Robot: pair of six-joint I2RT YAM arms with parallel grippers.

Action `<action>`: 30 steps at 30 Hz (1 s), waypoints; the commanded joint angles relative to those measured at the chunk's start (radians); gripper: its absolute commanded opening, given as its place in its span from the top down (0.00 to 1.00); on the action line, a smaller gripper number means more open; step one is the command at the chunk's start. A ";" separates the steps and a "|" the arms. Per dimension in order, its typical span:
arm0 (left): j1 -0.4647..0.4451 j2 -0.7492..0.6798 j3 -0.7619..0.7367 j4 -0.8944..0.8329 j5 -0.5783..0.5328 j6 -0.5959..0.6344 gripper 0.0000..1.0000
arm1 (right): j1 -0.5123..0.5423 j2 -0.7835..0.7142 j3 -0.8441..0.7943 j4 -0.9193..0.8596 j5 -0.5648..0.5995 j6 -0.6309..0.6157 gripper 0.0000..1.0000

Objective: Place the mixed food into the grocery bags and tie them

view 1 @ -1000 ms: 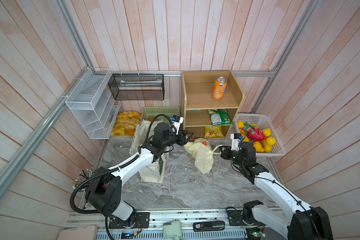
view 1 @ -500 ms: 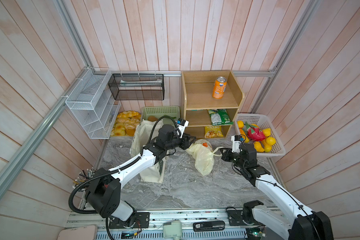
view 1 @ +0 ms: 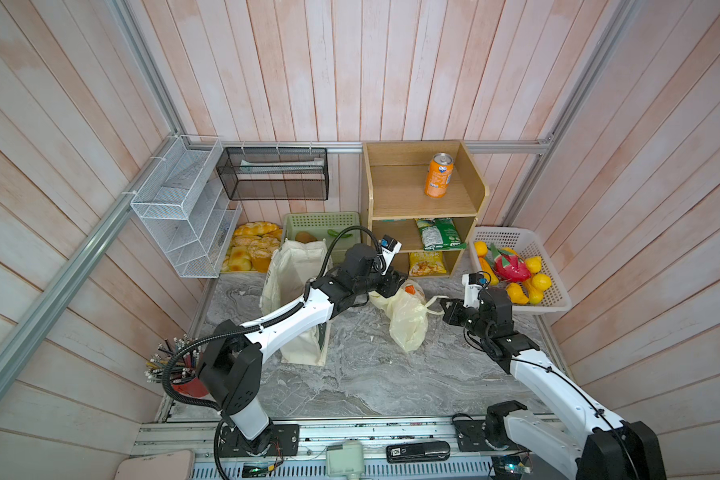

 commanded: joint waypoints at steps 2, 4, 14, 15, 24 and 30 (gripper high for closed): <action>-0.038 0.073 0.029 -0.108 0.017 0.066 0.47 | -0.010 0.023 0.002 0.022 -0.017 0.001 1.00; -0.066 0.088 0.018 -0.118 0.032 0.084 0.54 | -0.018 0.038 0.003 0.032 -0.028 0.002 1.00; -0.185 0.183 0.014 -0.158 -0.045 0.146 0.66 | -0.044 0.067 0.008 0.056 -0.065 0.010 1.00; -0.191 0.192 0.019 -0.165 -0.057 0.149 0.64 | -0.046 0.062 0.010 0.053 -0.068 0.010 1.00; -0.188 0.146 0.027 -0.179 -0.142 0.179 0.51 | -0.066 0.021 0.024 0.027 -0.089 0.013 1.00; -0.156 0.001 -0.059 -0.079 -0.109 0.210 0.34 | -0.071 0.028 0.020 0.028 -0.100 0.002 1.00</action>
